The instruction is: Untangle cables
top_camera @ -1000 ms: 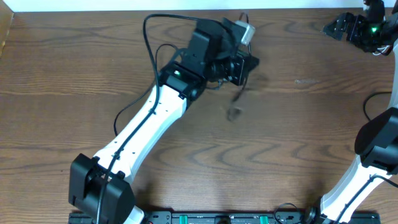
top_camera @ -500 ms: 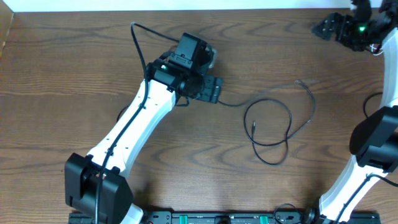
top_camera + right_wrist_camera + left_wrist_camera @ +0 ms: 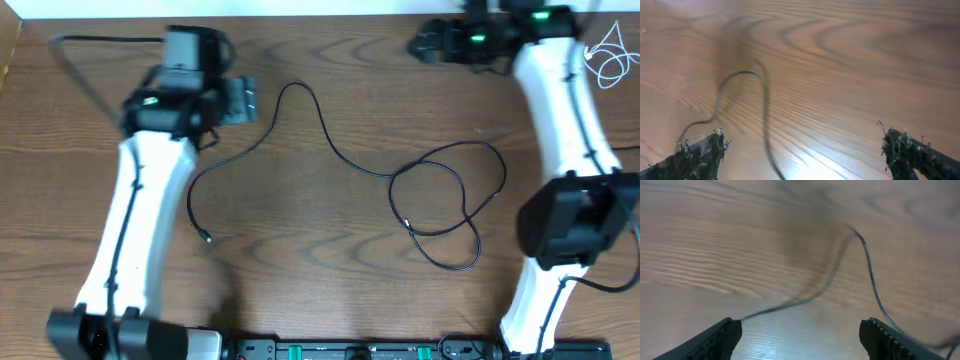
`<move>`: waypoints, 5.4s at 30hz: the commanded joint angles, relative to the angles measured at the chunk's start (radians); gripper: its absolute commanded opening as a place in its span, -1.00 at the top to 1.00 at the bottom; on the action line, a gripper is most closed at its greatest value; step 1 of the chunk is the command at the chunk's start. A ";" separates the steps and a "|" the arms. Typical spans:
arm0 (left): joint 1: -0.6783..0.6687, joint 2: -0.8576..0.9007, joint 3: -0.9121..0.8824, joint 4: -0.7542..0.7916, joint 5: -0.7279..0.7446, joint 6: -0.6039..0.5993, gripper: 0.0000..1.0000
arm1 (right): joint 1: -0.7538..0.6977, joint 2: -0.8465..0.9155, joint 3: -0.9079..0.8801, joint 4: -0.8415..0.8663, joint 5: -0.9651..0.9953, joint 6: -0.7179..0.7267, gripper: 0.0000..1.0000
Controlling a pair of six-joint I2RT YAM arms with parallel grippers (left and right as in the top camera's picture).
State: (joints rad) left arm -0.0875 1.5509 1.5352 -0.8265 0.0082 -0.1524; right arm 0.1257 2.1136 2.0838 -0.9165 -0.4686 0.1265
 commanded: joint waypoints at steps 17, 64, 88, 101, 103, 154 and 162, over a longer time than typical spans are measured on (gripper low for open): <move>0.216 -0.036 0.021 -0.056 -0.019 -0.097 -0.61 | 0.564 0.391 -0.006 0.457 0.218 0.606 -0.43; 0.215 -0.035 0.020 -0.047 -0.017 -0.097 -0.61 | 0.150 -0.097 -0.314 -0.593 0.386 -0.072 0.95; 0.215 -0.026 0.020 -0.037 -0.017 -0.097 -0.61 | 0.311 -0.091 -0.680 -0.050 0.278 0.254 -0.42; 0.215 -0.002 0.020 -0.040 -0.016 -0.097 -0.61 | 0.323 -0.094 -0.547 -0.282 0.417 0.373 -0.46; 0.215 0.006 0.019 -0.040 -0.016 -0.097 -0.61 | 0.371 -0.093 -0.606 -0.266 0.413 0.341 -0.50; 0.215 0.018 0.019 -0.040 -0.016 -0.097 -0.61 | -0.670 -0.177 0.634 -0.296 0.462 0.087 0.98; 0.215 0.018 0.019 -0.040 -0.012 -0.098 -0.61 | -0.797 -0.149 0.585 -0.305 0.496 0.085 0.98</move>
State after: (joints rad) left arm 0.1253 1.5581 1.5402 -0.8642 -0.0029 -0.2401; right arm -0.6395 1.9488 2.6991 -1.2114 0.0025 0.2016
